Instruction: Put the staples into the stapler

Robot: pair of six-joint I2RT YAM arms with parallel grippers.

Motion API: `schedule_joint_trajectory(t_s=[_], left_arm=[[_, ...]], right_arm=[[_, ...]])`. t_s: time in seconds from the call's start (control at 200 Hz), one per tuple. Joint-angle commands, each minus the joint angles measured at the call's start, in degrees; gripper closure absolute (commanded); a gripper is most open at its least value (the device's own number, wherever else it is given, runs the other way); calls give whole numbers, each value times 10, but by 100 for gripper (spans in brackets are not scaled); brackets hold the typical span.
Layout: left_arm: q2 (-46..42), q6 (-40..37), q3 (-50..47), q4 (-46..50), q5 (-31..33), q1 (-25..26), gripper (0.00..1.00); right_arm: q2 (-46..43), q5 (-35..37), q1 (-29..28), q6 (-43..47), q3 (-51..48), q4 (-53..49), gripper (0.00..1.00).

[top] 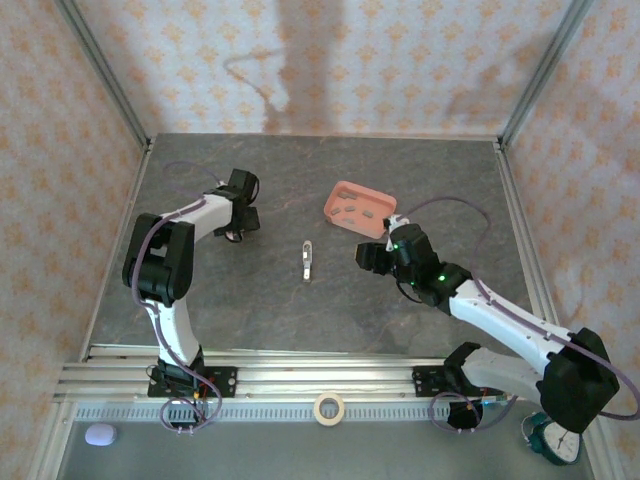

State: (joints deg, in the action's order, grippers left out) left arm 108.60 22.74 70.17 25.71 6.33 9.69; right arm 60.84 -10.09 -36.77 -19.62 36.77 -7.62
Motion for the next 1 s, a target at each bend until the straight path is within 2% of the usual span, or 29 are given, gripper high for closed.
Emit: schedule_joint_trajectory(t_s=[0.0,0.435,0.546,0.656,0.996], left_arm=[[-3,-1,-9,-16,-11,-5,34],[5,-10,-13,-10,-33,-9,41],[4,-7,-14,-6,-33,-10,38],[4,-12,-12,4,-44,-10,39],[-8,-22,-35,9,-58,-11,50]], right_arm=[[0,-17,-5,14,19,-1,41],[-2,-39,-13,32,21,-10,42],[-3,-39,-15,36,23,-14,42],[-3,-40,-16,38,24,-14,42],[-20,-36,-18,46,22,-18,44]])
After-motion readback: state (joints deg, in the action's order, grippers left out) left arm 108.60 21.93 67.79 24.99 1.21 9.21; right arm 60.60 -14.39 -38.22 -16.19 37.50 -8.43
